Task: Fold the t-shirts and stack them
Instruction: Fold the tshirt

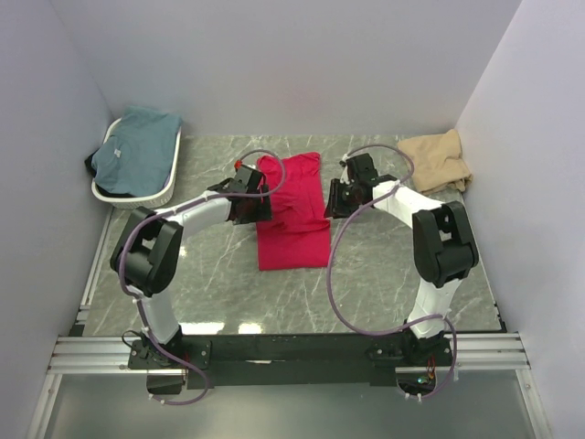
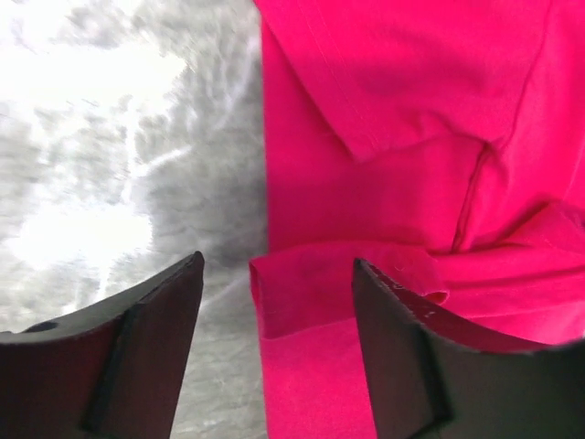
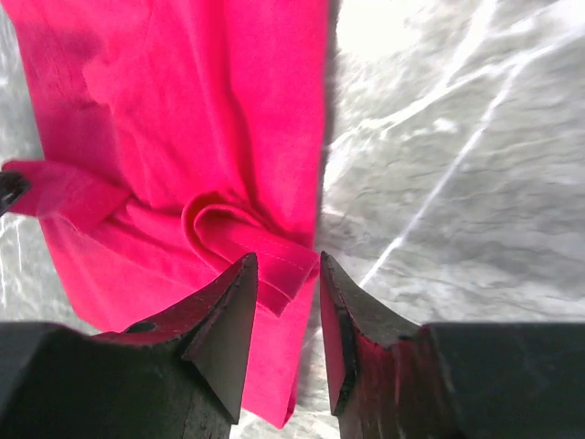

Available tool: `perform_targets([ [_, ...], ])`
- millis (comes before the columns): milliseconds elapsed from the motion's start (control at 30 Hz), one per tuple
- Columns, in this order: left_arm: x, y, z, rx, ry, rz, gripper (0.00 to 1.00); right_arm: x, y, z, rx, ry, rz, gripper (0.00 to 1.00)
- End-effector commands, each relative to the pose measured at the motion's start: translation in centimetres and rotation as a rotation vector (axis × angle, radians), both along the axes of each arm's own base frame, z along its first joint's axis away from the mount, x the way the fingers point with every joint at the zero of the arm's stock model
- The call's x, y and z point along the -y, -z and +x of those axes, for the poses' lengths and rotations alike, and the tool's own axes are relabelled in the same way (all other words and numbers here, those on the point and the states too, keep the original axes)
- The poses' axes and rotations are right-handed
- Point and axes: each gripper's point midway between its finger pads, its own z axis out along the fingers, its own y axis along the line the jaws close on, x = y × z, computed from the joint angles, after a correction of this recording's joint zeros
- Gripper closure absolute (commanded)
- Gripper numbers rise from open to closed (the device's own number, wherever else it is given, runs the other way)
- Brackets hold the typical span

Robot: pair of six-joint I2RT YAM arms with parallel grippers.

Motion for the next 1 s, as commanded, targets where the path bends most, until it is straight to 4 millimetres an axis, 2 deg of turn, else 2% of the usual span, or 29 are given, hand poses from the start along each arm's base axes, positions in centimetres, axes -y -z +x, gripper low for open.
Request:
perform_targets([
  [0, -0.6, -5.0, 1.8, 0.159, -0.017, -0.017, 0.25, 0.8, -4.9, 2.4, 0.174, 0.037, -0.005, 0.59],
  [33, -0.5, -6.2, 1.8, 0.183, -0.012, -0.030, 0.24, 0.8, -5.8, 2.3, 0.193, 0.038, 0.007, 0.59],
  [133, 0.3, -7.9, 1.0, 0.188, 0.031, -0.080, 0.24, 0.0, -7.3, 1.3, 0.195, 0.007, 0.062, 0.58],
  [200, 1.3, -8.5, -0.1, 0.167, 0.077, -0.143, 0.26, -0.8, -7.6, 0.3, 0.166, -0.029, 0.104, 0.58],
  [333, 3.1, -7.4, -3.3, 0.079, 0.166, -0.242, 0.30, -1.8, -6.7, -2.2, 0.101, -0.068, 0.131, 0.59],
  [533, 4.0, -4.4, -6.4, 0.002, 0.198, -0.231, 0.31, -2.6, -4.5, -5.5, 0.033, -0.109, 0.125, 0.60],
  [733, 4.0, -2.4, -6.8, -0.026, 0.184, -0.226, 0.31, -3.0, -3.6, -6.3, 0.014, -0.110, 0.129, 0.60],
  [967, 4.7, -1.7, -5.2, -0.021, 0.180, -0.212, 0.31, -3.3, -2.4, -5.5, -0.011, -0.110, 0.112, 0.60],
])
